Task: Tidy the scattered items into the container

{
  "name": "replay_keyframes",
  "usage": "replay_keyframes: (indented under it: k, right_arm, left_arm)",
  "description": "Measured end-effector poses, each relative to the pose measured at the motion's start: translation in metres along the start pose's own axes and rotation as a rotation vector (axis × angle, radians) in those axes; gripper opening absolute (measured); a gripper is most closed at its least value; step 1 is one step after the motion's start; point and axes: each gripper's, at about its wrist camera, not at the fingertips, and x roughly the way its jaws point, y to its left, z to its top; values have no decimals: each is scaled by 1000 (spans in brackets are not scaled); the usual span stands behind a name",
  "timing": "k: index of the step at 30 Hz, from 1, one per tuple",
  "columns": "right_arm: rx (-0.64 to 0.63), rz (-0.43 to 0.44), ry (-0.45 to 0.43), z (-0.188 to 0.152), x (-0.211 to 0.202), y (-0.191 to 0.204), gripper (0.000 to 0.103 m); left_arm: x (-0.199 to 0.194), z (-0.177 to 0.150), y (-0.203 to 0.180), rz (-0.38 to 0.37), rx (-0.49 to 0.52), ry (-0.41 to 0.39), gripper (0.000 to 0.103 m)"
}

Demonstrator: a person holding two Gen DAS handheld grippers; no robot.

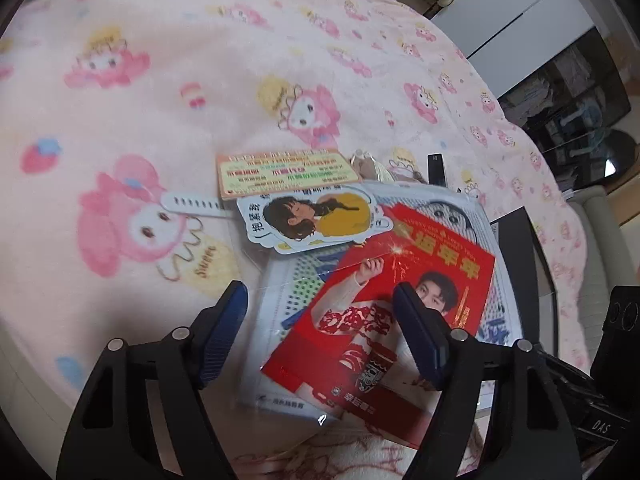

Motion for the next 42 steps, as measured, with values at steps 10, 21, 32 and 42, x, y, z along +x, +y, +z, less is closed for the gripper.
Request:
replay_keyframes:
  k: [10,21,32,42]
  right_arm:
    - [7,-91,-19,-2,8,-15,27]
    - [-4,-115,-39,-11,-4,-21,24]
    - [20,-52,8,10,29,-29,22]
    - [-25,-56,17,-15,4,-14,22]
  left_arm:
    - [-6,-21,-86,-22,422,21,58]
    - [-3,-4,-54,208,400,4,67]
    - [22,-14,-74,265,488,39,74]
    - [-5,-10,-44,243,344,-20,72]
